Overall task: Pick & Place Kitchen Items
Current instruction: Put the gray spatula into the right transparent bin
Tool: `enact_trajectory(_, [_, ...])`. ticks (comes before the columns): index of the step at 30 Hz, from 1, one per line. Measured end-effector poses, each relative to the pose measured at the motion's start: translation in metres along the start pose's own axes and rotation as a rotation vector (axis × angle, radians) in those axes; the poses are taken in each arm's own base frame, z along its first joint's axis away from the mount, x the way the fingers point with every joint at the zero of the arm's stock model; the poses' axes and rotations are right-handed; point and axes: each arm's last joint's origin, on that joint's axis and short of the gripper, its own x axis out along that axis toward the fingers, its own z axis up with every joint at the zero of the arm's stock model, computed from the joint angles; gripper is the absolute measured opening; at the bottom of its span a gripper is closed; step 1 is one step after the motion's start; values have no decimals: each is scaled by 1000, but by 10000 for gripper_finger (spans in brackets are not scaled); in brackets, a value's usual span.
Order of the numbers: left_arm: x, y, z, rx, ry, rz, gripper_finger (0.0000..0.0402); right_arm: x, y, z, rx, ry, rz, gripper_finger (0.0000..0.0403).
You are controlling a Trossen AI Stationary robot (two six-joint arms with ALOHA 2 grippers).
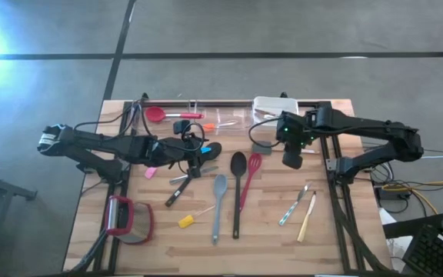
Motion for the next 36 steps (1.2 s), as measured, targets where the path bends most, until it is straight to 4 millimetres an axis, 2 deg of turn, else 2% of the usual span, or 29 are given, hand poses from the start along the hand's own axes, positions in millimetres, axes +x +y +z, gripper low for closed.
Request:
enact_trajectory(6, [0, 0, 0, -2, -1, 0, 177, 33, -25, -10, 34, 36, -30, 78])
enact_trajectory(13, [0, 0, 1, -6, -8, 2, 177, 54, -41, -8, 28, -64, -56, 91])
enact_trajectory(18, [0, 0, 2, -10, -15, 3, 177, 69, -44, -2, 25, -62, -58, 114])
enact_trajectory(27, [0, 0, 2, -19, -14, 6, 177, 118, -48, 21, -65, 98, -35, 161])
enact_trajectory(32, [0, 0, 2, -19, -14, 6, 177, 133, -50, 36, -98, 134, -27, 167])
enact_trajectory(36, [0, 0, 2, -19, -14, 6, 177, 142, -51, 39, -117, 185, -15, 161])
